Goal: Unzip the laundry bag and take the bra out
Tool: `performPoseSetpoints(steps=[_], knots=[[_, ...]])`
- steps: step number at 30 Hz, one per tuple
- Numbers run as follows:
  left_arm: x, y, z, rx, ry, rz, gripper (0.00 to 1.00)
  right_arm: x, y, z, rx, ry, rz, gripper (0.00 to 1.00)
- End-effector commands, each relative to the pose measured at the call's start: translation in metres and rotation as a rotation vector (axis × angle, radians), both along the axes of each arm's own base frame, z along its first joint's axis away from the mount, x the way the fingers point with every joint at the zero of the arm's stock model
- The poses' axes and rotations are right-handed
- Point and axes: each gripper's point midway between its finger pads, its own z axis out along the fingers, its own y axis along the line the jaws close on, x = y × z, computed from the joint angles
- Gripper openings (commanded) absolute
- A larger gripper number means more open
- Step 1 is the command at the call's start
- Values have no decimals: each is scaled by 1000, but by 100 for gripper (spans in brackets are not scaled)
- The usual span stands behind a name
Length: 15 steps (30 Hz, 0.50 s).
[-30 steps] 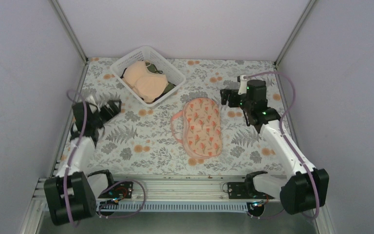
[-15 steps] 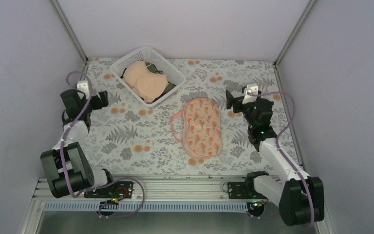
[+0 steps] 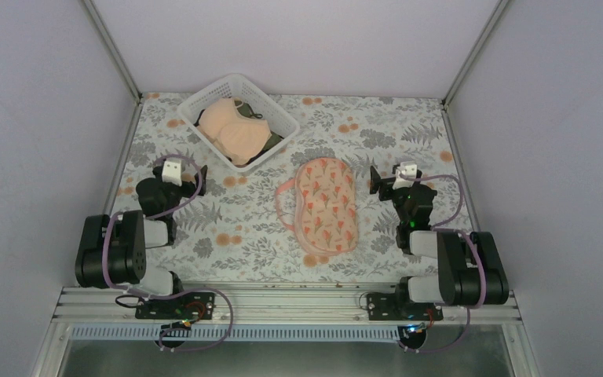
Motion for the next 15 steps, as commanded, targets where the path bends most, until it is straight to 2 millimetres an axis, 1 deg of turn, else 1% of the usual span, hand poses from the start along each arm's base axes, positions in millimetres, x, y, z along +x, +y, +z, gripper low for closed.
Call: performPoseSetpoints(steps=[1, 3, 4, 5, 6, 7, 8, 9, 10, 11, 13, 14, 15], knots=[[4, -11, 29, 70, -164, -56, 100, 2, 4, 24, -47, -151, 34, 100], [-2, -17, 34, 97, -206, -65, 100, 3, 3, 15, -48, -146, 32, 100], [-4, -17, 33, 97, -211, -58, 100, 4, 2, 18, -43, -170, 25, 100], [-3, -15, 32, 103, -203, -46, 100, 9, 0, 20, -41, -166, 14, 100], [-1, -15, 29, 115, -193, -23, 100, 16, -1, 14, -35, -125, 12, 100], [-1, -18, 23, 135, -190, -21, 100, 19, -2, 10, -24, -100, 16, 100], [-5, -25, 27, 142, -241, -38, 100, 20, -4, 11, -16, -102, 17, 100], [-6, -26, 27, 148, -242, -41, 100, 21, -5, 10, -11, -96, 16, 100], [-4, -26, 21, 154, -190, -40, 100, 21, -6, 10, -8, -92, 14, 100], [-2, -24, 20, 148, -185, -27, 100, 21, -7, 10, -7, -95, 14, 100], [-2, -22, 27, 138, -226, -13, 100, 21, -9, 10, -1, -92, 0, 100], [0, -22, 22, 142, -189, -16, 100, 22, -11, 9, 3, -87, -16, 100], [0, -22, 23, 143, -197, -15, 100, 25, -13, 9, 8, -83, -26, 100]])
